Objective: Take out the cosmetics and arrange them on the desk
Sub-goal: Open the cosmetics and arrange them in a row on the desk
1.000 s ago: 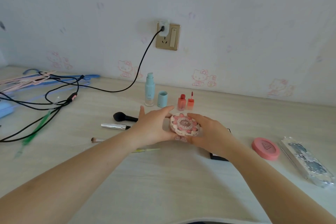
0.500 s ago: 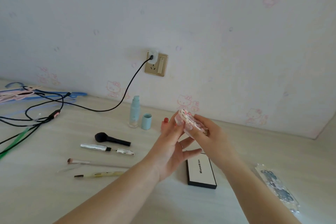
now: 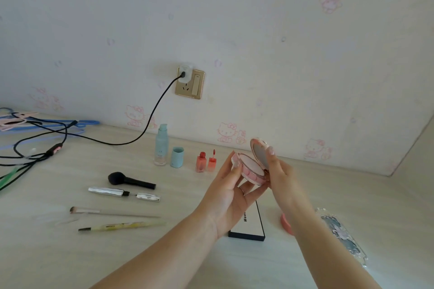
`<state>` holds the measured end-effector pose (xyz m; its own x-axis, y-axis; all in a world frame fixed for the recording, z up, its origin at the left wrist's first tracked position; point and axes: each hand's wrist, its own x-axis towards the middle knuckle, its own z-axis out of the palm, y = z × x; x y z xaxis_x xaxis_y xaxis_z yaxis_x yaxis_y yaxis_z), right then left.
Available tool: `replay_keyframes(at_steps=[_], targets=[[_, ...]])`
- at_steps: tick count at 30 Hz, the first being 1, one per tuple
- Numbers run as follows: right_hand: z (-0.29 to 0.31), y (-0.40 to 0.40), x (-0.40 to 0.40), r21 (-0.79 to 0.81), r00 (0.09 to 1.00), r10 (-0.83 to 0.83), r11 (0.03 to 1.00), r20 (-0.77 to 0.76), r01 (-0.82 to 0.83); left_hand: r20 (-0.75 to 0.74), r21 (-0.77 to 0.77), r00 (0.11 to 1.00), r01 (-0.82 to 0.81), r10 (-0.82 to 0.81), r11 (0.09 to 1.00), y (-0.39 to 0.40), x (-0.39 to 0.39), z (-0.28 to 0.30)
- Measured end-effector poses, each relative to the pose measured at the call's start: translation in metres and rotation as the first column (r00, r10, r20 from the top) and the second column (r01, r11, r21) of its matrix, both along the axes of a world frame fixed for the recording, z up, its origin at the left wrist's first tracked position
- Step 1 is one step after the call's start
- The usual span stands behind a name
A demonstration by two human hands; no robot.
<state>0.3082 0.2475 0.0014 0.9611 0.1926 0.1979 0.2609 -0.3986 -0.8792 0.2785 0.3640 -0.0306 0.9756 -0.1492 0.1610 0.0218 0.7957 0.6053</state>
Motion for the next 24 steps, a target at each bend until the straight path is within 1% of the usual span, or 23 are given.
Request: replay_keyframes(at_steps=[2,6,10,12,13,15,17,19,21,24], targets=[[0.0,-0.004,0.005,0.035,0.999,-0.034,0.999,-0.038,0.035,-0.035,-0.028,0.999,0.003,-0.004,1.0,-0.002,0.003,-0.003],[0.007,-0.014,0.014,0.22,0.965,-0.151,0.955,-0.215,0.198,-0.143,-0.033,0.989,-0.042,0.037,0.999,-0.002,0.015,-0.008],[-0.001,-0.026,0.033,0.369,0.916,-0.141,0.884,-0.376,0.288,-0.246,0.019,0.965,-0.094,0.096,0.995,-0.003,0.033,-0.011],[-0.007,-0.028,0.045,0.458,0.888,-0.123,0.821,-0.442,0.342,-0.293,0.047,0.943,-0.152,0.159,0.987,-0.003,0.043,-0.011],[-0.009,-0.029,0.05,0.501,0.873,-0.111,0.781,-0.474,0.371,-0.302,0.088,0.934,-0.175,0.194,0.981,-0.002,0.048,-0.011],[-0.013,-0.029,0.06,0.549,0.85,-0.086,0.728,-0.52,0.41,-0.297,0.222,0.919,-0.196,0.258,0.955,0.001,0.057,-0.012],[-0.019,-0.029,0.068,0.562,0.84,-0.066,0.715,-0.539,0.417,-0.284,0.341,0.906,-0.21,0.313,0.916,0.004,0.063,-0.011],[-0.025,-0.027,0.075,0.577,0.837,-0.042,0.706,-0.546,0.412,-0.292,0.407,0.886,-0.226,0.36,0.885,0.007,0.071,-0.011],[-0.031,-0.026,0.082,0.594,0.835,-0.024,0.692,-0.549,0.41,-0.342,0.451,0.854,-0.218,0.393,0.865,0.011,0.082,-0.013],[-0.039,-0.024,0.091,0.591,0.82,-0.016,0.685,-0.572,0.426,-0.394,0.549,0.816,-0.16,0.423,0.82,0.019,0.095,-0.021]])
